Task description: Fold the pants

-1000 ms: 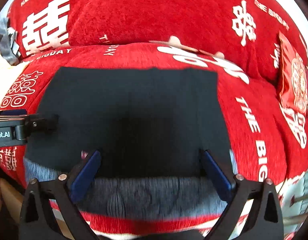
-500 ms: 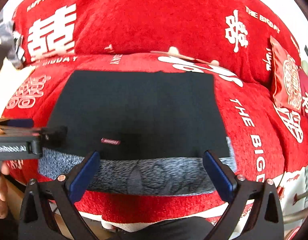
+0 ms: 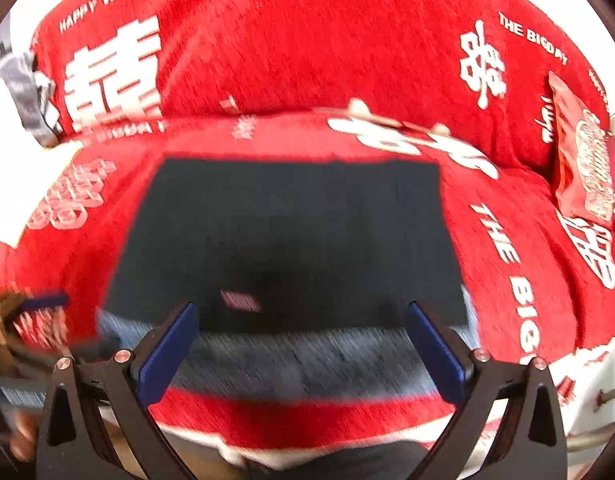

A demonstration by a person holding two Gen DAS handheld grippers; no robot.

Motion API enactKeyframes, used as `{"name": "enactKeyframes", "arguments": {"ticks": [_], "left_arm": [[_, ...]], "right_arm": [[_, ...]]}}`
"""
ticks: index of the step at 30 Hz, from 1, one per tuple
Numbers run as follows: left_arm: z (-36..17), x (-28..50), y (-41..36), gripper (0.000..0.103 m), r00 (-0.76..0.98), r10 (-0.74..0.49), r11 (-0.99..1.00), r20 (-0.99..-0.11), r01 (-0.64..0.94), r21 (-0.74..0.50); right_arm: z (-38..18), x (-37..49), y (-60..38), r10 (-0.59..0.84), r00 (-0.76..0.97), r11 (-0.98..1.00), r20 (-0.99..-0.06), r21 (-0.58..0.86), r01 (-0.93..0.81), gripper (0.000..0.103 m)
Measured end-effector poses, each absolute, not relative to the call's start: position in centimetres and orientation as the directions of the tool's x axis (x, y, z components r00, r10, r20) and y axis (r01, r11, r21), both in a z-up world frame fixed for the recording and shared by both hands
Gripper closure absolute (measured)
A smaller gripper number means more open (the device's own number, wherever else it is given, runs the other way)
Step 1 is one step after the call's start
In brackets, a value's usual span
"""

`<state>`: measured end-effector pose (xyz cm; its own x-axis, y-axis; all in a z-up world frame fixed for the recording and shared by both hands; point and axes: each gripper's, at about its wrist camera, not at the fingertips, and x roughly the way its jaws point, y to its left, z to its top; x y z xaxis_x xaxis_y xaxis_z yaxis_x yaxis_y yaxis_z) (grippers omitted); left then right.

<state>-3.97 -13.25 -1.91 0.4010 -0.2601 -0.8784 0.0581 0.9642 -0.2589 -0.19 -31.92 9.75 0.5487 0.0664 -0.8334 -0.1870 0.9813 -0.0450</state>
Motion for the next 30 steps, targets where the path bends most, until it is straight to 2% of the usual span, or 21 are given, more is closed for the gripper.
{"name": "enactKeyframes", "arguments": {"ticks": [5, 10, 13, 16, 21, 26, 30], "left_arm": [[-2.0, -4.8, -13.1, 0.001, 0.402, -0.246, 0.969, -0.882, 0.068, -0.239], [-2.7, -5.1, -13.2, 0.001, 0.38, -0.244, 0.969, -0.892, 0.068, -0.237], [-3.0, -5.1, -13.1, 0.001, 0.366, -0.248, 0.968, -0.897, 0.064, -0.242], [-2.8, -5.2, -12.9, 0.001, 0.374, -0.249, 0.968, -0.893, 0.068, -0.241], [-1.3, -4.8, -9.9, 0.001, 0.443, -0.295, 0.948, -0.847, 0.022, -0.319], [-0.9, -3.5, -6.8, 0.001, 0.454, -0.299, 0.926, -0.839, -0.072, -0.369], [-0.1, -0.9, -8.5, 0.001, 0.428, -0.293, 0.932, -0.855, -0.073, -0.356]], "right_arm": [[5.8, 4.0, -27.4, 0.074, 0.439, 0.956, -0.895, -0.062, -0.288, 0.0], [7.2, 7.4, -25.0, 0.1, 0.472, 0.963, -0.876, -0.033, -0.266, 0.0], [5.5, 10.4, -22.9, 0.034, 0.455, 0.954, -0.89, -0.107, -0.281, 0.0], [4.3, 12.8, -23.0, 0.023, 0.403, 0.97, -0.915, -0.077, -0.231, 0.0], [5.3, 8.1, -23.8, 0.014, 0.464, 0.949, -0.886, -0.135, -0.285, 0.0], [5.5, 1.0, -28.0, 0.118, 0.48, 0.948, -0.869, -0.046, -0.315, 0.001], [5.8, -2.0, -30.9, 0.153, 0.419, 0.938, -0.895, -0.002, -0.347, 0.001]]}}
